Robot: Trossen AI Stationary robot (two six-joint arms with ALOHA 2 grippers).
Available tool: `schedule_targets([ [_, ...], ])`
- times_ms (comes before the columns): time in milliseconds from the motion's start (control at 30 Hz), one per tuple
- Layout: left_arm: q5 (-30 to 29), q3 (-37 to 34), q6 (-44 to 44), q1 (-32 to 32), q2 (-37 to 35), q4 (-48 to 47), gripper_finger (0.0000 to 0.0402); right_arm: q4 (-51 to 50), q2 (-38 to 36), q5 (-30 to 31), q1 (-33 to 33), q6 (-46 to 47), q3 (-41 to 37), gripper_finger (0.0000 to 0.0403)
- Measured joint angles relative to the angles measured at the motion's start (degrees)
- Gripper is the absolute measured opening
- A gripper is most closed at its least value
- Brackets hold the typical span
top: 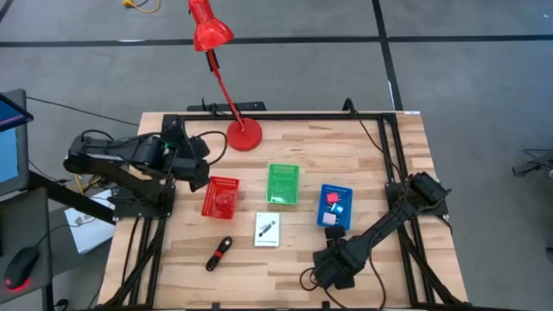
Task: Pick and place items into bin
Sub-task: Put the purple charger cable into the green bin
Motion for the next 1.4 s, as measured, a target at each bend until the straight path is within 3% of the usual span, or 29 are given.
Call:
schedule_targets([
  [533,3.20,-1.35,-0.69,0.00,0.07,1.10,0.0242,-5.54,-0.79,2.08,-3.00,-1.65,0.00,0.0175],
  [1067,3.91,-1.33,-0.69,0.00,0.07,1.37,0.0242,2.78,-0.35,1.70,-5.11,5.27,-4.58,0.0173],
  [1200,3.97,-1.33,-0.69,-0.02,0.07,2.76,0.0242,4.41,-0.35,-0.10,-6.18,2.97,-4.70,0.0143],
  [1400,4.09,-1.33,-0.65,-0.20,0.07,4.62,0.0242,6.22,-0.24,1.55,-7.80,3.32,-4.19,0.0041],
])
